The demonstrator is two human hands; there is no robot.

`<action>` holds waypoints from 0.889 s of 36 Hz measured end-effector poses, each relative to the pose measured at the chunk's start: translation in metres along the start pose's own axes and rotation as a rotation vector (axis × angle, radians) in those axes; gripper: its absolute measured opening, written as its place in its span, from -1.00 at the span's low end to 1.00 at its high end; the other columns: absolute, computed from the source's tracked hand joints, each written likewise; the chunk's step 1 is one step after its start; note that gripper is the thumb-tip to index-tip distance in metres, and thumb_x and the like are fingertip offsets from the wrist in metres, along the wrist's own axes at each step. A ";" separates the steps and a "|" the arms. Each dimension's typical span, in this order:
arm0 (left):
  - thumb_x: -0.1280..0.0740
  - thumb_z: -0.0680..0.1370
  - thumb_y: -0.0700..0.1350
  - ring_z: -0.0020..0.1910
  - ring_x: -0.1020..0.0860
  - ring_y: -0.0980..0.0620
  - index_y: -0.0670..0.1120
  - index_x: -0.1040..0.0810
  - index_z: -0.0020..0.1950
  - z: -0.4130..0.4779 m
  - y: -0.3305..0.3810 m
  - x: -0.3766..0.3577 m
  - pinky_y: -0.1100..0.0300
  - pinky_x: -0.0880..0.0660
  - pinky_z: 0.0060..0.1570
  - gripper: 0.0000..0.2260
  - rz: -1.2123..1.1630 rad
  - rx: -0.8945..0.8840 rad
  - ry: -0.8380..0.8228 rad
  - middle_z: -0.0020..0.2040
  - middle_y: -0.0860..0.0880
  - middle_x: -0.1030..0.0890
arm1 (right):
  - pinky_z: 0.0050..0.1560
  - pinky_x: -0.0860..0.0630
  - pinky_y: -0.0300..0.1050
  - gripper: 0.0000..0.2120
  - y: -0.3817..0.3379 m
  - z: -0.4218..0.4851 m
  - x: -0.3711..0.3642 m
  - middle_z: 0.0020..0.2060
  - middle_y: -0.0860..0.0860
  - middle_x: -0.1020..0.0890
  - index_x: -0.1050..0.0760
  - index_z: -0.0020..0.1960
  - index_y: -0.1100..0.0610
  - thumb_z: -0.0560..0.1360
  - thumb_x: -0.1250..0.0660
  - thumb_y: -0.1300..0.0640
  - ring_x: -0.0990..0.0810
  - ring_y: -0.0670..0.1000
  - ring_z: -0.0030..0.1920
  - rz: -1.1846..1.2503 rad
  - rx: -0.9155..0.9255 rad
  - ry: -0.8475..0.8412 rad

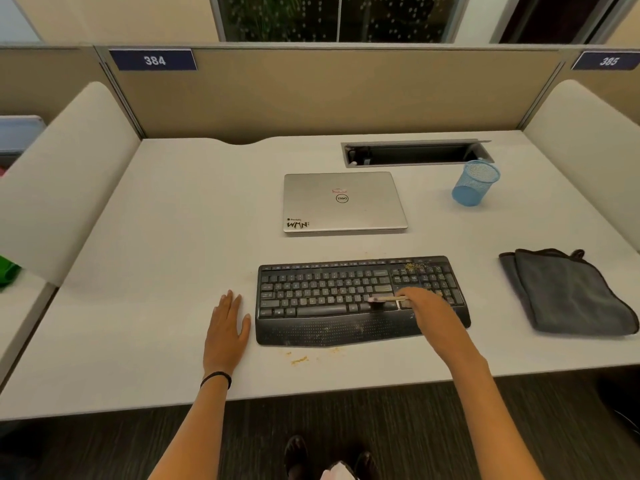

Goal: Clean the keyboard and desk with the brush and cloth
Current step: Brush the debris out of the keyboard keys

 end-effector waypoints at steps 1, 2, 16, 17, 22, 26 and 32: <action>-0.19 0.62 -0.09 0.52 -0.05 0.00 -0.16 -0.17 0.51 0.000 0.000 0.000 0.17 0.09 0.45 -0.52 0.000 -0.001 -0.001 0.53 -0.09 -0.12 | 0.05 -0.34 -0.23 -0.71 0.006 -0.005 0.001 0.20 0.16 -0.53 -0.48 0.23 0.18 0.57 -0.16 0.15 -0.47 0.14 0.21 -0.009 -0.012 0.065; -0.19 0.62 -0.09 0.52 -0.05 0.00 -0.16 -0.17 0.51 0.000 0.000 0.000 0.16 0.08 0.46 -0.52 0.000 -0.001 -0.001 0.53 -0.09 -0.12 | 0.03 -0.35 -0.22 -0.71 0.012 -0.007 0.003 0.19 0.18 -0.53 -0.49 0.22 0.20 0.58 -0.13 0.15 -0.46 0.15 0.21 -0.009 -0.038 0.084; -0.20 0.61 -0.10 0.52 -0.05 -0.01 -0.17 -0.18 0.51 0.001 -0.002 -0.001 0.12 0.06 0.47 -0.52 -0.004 -0.008 0.000 0.53 -0.10 -0.12 | -0.21 -0.35 -0.29 -0.72 0.018 -0.021 0.007 0.03 0.18 -0.57 -0.44 0.26 0.19 0.58 -0.12 0.28 -0.52 0.11 -0.05 0.248 -0.242 0.098; -0.20 0.61 -0.10 0.52 -0.05 -0.01 -0.17 -0.18 0.51 0.001 -0.002 -0.001 0.12 0.06 0.47 -0.52 -0.005 -0.007 0.003 0.53 -0.10 -0.12 | -0.18 -0.36 -0.23 -0.70 0.017 -0.022 0.008 0.02 0.18 -0.57 -0.43 0.27 0.18 0.58 -0.11 0.30 -0.51 0.08 -0.07 0.203 -0.234 0.052; -0.20 0.61 -0.10 0.52 -0.06 -0.02 -0.17 -0.18 0.51 0.001 -0.002 -0.001 0.11 0.05 0.47 -0.52 -0.003 -0.003 0.004 0.53 -0.10 -0.13 | -0.12 -0.41 -0.15 -0.68 0.020 -0.024 0.017 -0.03 0.15 -0.59 -0.44 0.28 0.14 0.56 -0.14 0.32 -0.55 0.08 -0.05 0.129 -0.182 -0.036; -0.20 0.62 -0.10 0.52 -0.05 -0.02 -0.17 -0.18 0.51 0.001 -0.002 -0.001 0.11 0.05 0.47 -0.52 -0.007 -0.003 0.003 0.53 -0.10 -0.12 | -0.16 -0.47 -0.13 -0.69 0.011 -0.024 0.018 -0.15 0.06 -0.59 -0.45 0.27 0.05 0.57 -0.16 0.27 -0.55 0.00 -0.16 0.170 -0.137 0.102; -0.19 0.62 -0.09 0.52 -0.05 -0.01 -0.16 -0.17 0.51 0.001 -0.002 -0.002 0.12 0.06 0.47 -0.52 -0.005 0.002 0.000 0.53 -0.09 -0.11 | -0.12 -0.55 -0.02 -0.68 0.000 -0.019 0.004 -0.11 0.11 -0.63 -0.45 0.27 0.05 0.57 -0.16 0.27 -0.59 0.04 -0.15 0.252 -0.164 0.182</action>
Point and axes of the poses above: each hand's wrist, its own z-axis towards the middle knuckle, its own x-axis out of the back of the hand, y = z × x, the point moved 2 cm from there along z, towards the middle knuckle
